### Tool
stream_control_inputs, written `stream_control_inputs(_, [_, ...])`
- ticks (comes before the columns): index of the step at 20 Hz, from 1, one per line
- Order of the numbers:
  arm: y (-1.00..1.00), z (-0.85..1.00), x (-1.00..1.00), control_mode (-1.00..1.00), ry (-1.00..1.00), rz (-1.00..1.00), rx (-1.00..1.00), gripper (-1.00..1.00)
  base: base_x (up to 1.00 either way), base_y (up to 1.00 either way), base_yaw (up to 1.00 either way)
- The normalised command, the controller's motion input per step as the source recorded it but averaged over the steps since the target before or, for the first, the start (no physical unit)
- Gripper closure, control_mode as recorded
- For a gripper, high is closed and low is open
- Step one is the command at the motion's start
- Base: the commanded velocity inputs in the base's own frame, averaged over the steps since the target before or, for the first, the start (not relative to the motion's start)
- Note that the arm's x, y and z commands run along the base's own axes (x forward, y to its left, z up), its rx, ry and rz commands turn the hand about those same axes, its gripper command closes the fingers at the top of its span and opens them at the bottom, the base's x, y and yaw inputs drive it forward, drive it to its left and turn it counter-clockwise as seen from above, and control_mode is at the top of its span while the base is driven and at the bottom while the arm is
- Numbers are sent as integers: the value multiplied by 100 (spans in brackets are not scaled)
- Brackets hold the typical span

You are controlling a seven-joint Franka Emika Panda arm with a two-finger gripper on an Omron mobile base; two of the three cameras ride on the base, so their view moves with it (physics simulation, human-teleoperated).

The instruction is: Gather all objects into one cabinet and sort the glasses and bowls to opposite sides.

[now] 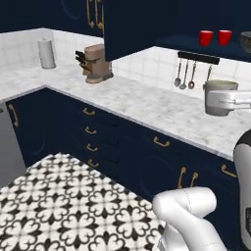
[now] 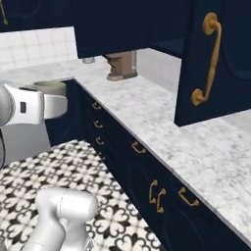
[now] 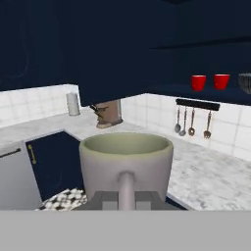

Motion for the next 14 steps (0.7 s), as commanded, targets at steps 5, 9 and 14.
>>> stream_control_inputs(5, [0, 0, 0, 100, 0, 0, 0, 100, 82, 39, -58])
stream_control_inputs(9, [0, 0, 0, 100, 0, 0, 0, 100, 86, 49, -49])
stream_control_inputs(14, [0, 0, 0, 100, 0, 0, 0, 100, 80, 17, -56])
